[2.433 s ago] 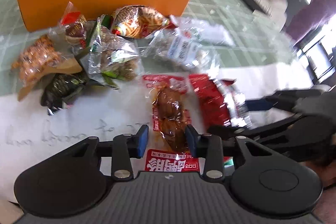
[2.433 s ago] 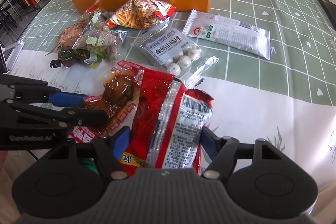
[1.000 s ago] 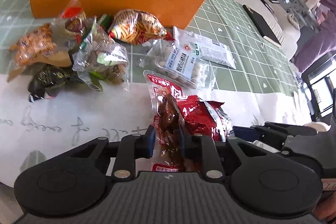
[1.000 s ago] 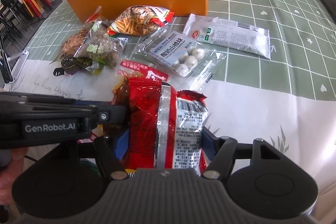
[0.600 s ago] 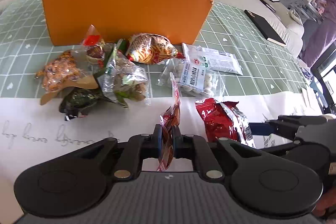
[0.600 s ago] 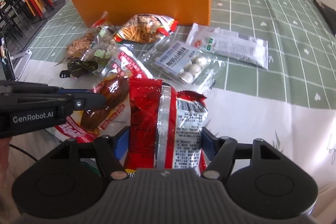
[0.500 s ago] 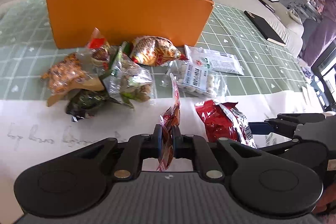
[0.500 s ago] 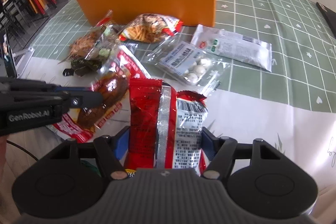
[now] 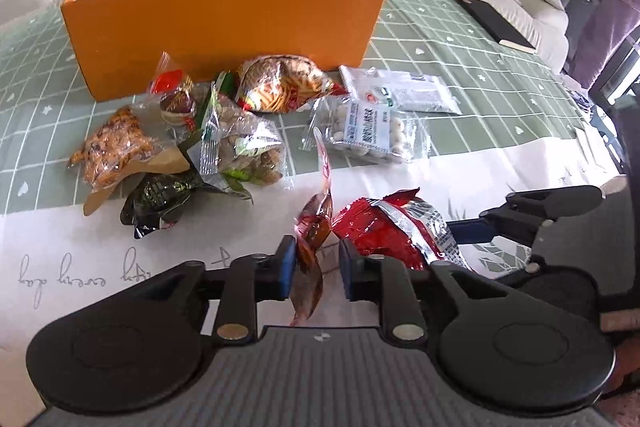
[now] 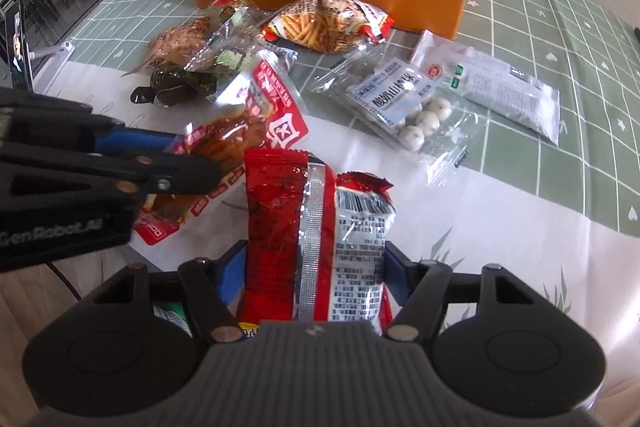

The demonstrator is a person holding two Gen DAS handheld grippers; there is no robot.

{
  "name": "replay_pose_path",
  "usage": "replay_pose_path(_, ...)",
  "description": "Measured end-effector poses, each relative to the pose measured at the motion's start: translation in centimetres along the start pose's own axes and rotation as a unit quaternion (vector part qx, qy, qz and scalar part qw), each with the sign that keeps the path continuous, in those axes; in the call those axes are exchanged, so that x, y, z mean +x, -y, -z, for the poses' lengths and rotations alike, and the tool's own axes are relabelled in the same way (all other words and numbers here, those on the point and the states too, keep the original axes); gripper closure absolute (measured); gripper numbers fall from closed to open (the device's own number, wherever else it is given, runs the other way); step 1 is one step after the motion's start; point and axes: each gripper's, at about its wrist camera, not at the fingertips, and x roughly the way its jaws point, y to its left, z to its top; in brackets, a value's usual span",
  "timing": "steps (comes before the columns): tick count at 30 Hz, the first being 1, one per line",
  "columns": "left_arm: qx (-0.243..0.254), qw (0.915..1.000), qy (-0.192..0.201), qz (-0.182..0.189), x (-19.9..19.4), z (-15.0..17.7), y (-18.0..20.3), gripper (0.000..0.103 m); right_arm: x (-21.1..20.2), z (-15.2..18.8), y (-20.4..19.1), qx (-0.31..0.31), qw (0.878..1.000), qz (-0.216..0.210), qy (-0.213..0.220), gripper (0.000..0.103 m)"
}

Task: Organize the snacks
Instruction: 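Lift the meat packet with the left tool while the right tool lifts the chip bag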

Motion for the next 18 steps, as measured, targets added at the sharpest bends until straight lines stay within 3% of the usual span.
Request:
replay_pose_path(4,0.004,0.9999,-0.01,-0.002,1.0,0.0,-0.1,0.076,0.0,0.0,-0.2,-0.011,1.0,-0.002,0.002,0.036)
replay_pose_path(8,-0.008,0.9991,-0.042,0.003,2.8,0.6,-0.5,0.083,0.1,0.0,-0.3,-0.018,1.0,0.001,0.004,0.036)
replay_pose_path(18,0.009,0.9999,0.001,-0.013,1.1,0.7,-0.2,0.086,-0.4,-0.1,0.2,-0.009,1.0,-0.001,0.011,0.037)
